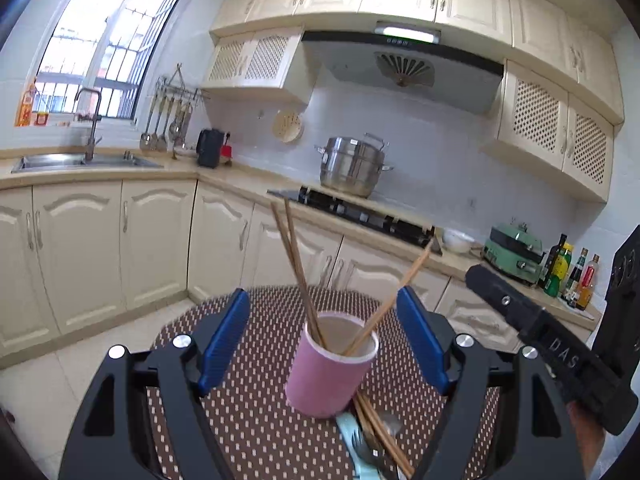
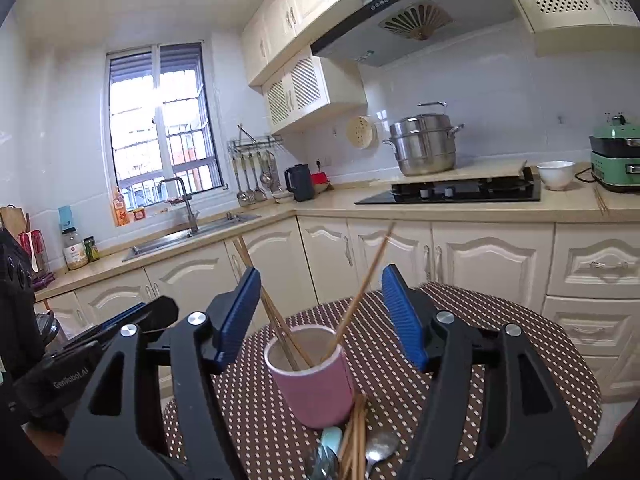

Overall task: Organize utensils
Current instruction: 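Move the open right tool back down to the utensil pile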

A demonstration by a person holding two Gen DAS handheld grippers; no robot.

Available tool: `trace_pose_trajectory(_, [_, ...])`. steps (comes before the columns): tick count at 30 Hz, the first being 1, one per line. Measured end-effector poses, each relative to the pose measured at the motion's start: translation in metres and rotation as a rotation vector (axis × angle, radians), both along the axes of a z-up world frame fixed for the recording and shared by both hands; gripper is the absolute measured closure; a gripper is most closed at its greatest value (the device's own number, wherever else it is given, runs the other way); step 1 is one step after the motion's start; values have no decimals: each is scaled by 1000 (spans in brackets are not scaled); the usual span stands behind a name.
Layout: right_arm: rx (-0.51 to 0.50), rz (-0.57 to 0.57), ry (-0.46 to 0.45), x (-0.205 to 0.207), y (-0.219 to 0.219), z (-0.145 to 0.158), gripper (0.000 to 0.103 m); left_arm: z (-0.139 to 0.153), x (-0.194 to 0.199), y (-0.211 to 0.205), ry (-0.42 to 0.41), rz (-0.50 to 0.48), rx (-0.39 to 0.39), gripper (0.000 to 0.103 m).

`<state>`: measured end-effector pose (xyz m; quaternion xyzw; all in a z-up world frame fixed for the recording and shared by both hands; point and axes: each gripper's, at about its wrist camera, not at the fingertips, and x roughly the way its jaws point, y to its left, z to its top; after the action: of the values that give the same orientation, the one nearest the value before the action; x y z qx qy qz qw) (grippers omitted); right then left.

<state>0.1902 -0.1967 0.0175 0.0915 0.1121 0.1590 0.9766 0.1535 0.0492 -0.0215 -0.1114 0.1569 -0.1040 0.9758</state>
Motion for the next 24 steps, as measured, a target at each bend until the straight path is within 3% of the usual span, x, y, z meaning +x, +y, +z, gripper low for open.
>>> trace_pose_trajectory(7, [-45, -16, 137, -8, -15, -27, 36, -28, -11, -7, 117, -12, 27, 29])
trace_pose_trajectory(15, [-58, -35, 332, -6, -37, -74, 33, -69, 3, -17, 377, -95, 50, 29])
trace_pose_trajectory(19, [-42, -44, 405, -6, -46, -97, 33, -94, 15, -16, 523, -119, 18, 29])
trace_pose_trajectory(24, [-4, -47, 462, -5, -56, -119, 33, -110, 20, -22, 607, -168, -21, 29])
